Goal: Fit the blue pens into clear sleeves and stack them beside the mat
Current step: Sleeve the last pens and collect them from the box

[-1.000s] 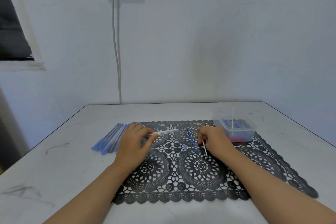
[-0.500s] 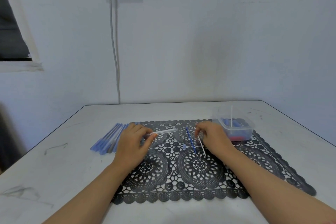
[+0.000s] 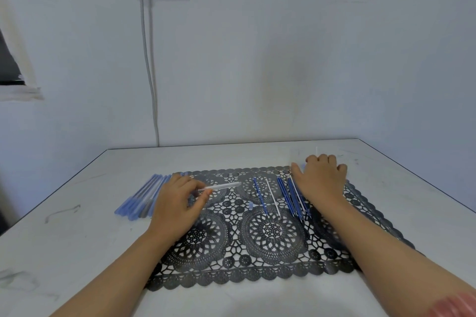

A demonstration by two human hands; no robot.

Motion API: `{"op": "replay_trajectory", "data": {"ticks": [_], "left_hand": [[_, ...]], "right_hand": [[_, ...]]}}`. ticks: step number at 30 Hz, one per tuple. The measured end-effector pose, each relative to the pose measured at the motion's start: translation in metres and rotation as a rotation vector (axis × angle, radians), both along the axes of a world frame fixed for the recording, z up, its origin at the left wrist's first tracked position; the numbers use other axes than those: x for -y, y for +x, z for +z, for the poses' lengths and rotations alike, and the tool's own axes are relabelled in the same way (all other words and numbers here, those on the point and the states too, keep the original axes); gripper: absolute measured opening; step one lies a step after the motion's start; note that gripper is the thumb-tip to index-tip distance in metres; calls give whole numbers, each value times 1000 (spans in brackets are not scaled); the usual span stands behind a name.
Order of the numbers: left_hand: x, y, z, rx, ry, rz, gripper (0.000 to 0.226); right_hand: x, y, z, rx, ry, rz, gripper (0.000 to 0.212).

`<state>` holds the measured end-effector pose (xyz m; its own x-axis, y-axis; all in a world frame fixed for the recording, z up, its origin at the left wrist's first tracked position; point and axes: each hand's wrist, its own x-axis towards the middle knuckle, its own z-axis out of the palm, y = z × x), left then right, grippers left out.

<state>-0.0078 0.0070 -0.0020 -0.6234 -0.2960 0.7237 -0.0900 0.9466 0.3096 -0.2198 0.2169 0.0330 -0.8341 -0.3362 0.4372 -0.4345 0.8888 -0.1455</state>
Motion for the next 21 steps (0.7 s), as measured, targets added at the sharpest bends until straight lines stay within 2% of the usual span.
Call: {"op": "replay_trajectory", "data": {"ticks": [15,18,21], "left_hand": [[-2,2,1,9,-1,14,33],[-3,2,1,6,-6,14,33],[-2,2,1,1,-12,14,33]], "right_hand": [[-4,-2,0,126,98,-14,62],[-4,-1,0,94,45,-14,58],[-5,-2,1,48,-143,38,50]]}}
